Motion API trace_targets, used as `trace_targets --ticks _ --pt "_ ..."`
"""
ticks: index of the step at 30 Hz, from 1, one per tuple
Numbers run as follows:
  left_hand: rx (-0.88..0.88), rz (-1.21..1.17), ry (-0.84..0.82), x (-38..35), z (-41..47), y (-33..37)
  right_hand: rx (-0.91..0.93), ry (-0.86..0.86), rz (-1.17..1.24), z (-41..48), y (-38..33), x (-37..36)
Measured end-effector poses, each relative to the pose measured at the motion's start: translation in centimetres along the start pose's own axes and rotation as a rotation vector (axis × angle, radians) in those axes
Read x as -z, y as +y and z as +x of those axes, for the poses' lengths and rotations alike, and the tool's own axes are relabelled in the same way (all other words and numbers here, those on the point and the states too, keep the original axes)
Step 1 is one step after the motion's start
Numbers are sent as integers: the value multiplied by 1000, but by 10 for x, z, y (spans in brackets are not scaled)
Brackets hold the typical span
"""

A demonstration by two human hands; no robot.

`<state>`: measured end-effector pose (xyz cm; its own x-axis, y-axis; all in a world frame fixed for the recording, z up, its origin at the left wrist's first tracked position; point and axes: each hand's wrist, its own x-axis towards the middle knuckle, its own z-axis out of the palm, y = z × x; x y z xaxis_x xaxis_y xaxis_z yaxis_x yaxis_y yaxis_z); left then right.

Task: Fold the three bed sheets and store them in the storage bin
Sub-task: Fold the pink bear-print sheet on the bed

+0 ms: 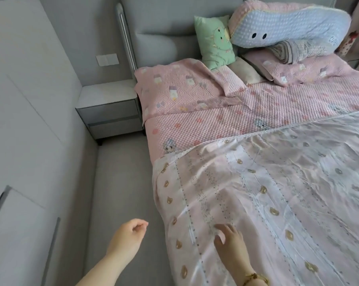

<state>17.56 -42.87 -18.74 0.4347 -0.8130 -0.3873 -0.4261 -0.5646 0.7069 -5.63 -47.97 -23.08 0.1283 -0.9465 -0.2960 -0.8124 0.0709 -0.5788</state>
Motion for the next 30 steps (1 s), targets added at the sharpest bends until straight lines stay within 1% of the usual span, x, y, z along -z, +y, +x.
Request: trace_targets --ticks 3,5,8,10,11,12,14,16,18,20,22,30 --pt "-11 98 -74 -25 84 15 77 -15 -161 81 -14 -6" --pt "-23 156 -99 -35 113 25 136 -23 -253 107 -21 -12" --pt "-32 220 -84 -65 188 31 92 -46 -341 155 -11 -55" --pt "-51 259 -83 -82 234 37 72 85 -403 176 1 -91" --pt "-80 290 -84 -86 249 41 37 104 -360 177 4 -102" --pt "-119 332 -90 -92 266 44 46 127 -314 180 8 -115" --pt "-183 433 -104 -101 301 44 55 196 -319 187 17 -133" --pt "-264 495 -57 -105 328 45 86 281 -344 193 23 -138" --pt "-286 458 32 -106 344 45 112 312 -381 194 26 -142" --pt "-240 383 74 -105 354 48 122 325 -373 192 27 -141" --pt "-189 363 43 -102 364 50 133 341 -383 193 29 -142" --pt "-217 346 -65 -88 369 61 120 354 -410 192 31 -140"
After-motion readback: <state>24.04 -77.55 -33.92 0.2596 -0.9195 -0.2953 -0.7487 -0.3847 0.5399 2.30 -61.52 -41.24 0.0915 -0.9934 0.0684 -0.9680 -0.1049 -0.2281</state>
